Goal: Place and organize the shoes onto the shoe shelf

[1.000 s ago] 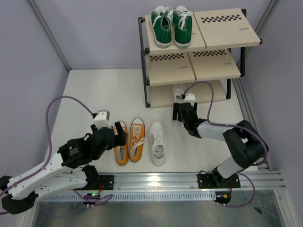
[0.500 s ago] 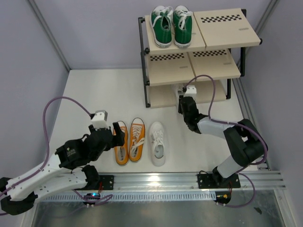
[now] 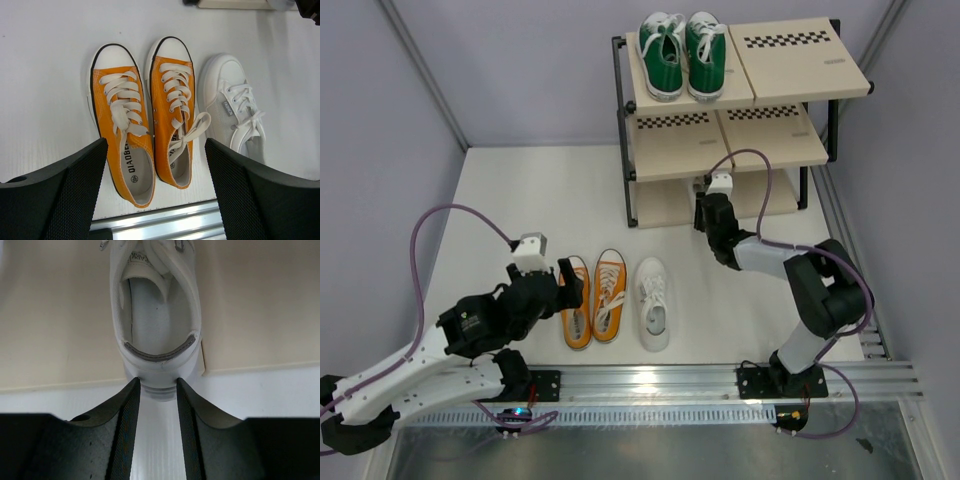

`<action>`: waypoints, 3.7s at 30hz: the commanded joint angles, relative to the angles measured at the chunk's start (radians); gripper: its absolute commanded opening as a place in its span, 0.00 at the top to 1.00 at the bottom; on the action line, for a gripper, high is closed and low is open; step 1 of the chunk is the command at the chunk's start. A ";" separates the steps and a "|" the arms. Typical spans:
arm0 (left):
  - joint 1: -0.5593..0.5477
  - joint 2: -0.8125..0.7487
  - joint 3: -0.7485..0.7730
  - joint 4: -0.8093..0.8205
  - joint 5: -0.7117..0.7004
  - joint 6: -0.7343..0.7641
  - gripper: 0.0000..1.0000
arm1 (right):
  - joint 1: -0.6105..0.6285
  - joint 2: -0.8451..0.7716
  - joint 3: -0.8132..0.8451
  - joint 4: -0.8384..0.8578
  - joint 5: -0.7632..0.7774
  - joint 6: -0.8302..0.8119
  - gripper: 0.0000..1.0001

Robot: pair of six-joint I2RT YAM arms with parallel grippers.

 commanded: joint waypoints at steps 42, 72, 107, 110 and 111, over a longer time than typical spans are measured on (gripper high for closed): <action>0.240 0.295 0.028 0.316 0.121 0.175 0.08 | 0.831 -0.391 -0.068 -0.911 0.140 0.795 0.36; 0.323 0.181 -0.018 0.377 0.129 0.307 0.07 | 0.425 -0.337 0.083 -0.563 0.195 0.433 0.97; 0.323 0.195 -0.022 0.390 0.164 0.320 0.07 | 0.152 0.068 0.426 -0.276 0.088 0.304 0.97; 0.323 0.195 -0.025 0.395 0.169 0.317 0.07 | 0.147 0.080 0.459 -0.296 0.114 0.309 0.97; 0.323 0.193 -0.025 0.395 0.169 0.317 0.07 | 0.146 0.086 0.463 -0.299 0.122 0.309 0.97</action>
